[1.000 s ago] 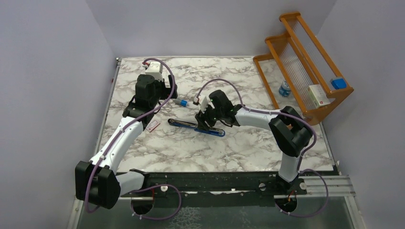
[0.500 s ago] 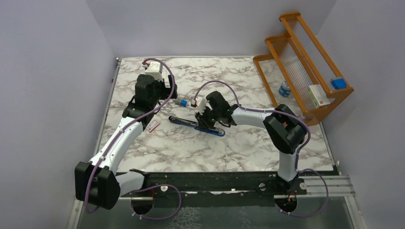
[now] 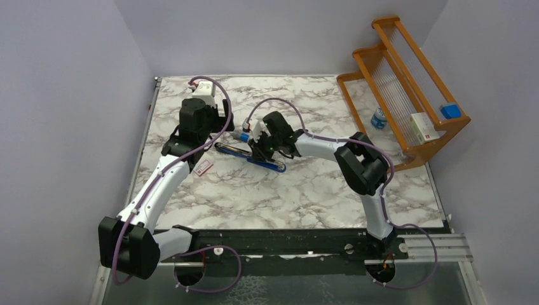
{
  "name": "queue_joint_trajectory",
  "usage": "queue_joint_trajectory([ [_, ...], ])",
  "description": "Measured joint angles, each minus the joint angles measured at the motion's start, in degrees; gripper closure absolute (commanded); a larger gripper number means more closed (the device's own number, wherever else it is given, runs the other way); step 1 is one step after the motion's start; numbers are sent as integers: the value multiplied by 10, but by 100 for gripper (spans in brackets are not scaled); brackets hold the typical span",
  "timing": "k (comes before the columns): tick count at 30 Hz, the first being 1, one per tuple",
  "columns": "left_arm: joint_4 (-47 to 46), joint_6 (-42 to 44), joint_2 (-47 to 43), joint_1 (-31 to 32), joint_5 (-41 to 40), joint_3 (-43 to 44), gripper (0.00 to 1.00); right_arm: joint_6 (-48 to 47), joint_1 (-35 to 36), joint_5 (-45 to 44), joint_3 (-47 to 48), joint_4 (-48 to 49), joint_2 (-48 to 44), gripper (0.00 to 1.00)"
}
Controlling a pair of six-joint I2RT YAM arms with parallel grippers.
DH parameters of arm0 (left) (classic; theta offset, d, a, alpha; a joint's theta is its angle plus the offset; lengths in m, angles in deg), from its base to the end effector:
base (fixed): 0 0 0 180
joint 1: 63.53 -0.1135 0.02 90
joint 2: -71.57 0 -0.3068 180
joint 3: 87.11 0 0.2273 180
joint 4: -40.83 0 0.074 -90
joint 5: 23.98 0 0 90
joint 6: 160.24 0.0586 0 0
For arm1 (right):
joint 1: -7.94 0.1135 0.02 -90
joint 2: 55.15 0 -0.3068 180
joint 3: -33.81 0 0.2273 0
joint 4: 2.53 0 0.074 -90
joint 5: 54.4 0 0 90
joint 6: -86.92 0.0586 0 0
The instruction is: Load the staples into the stapler
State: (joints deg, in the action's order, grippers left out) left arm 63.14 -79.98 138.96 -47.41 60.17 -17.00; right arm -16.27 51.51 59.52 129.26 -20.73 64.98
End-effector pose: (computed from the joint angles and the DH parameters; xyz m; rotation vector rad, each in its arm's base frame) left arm 0.2454 -0.0647 0.3632 0.0376 1.9159 -0.2070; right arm 0.3271 0.3439 0.1971 -1.3070 1.9629 0.7483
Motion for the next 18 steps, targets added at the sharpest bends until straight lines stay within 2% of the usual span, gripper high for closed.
queue_joint_trajectory([
  [6,17,8,-15,0,-23,26,1,0,4,5,61,6,45,75],
  [9,19,9,-25,0,-33,30,1,1,6,10,85,12,64,63],
  [12,23,10,-29,0,-40,29,1,7,9,12,91,20,71,42],
  [14,26,10,-29,0,-43,29,1,11,10,14,89,23,70,37],
  [18,26,14,-29,0,-49,29,1,15,11,15,68,26,49,34],
])
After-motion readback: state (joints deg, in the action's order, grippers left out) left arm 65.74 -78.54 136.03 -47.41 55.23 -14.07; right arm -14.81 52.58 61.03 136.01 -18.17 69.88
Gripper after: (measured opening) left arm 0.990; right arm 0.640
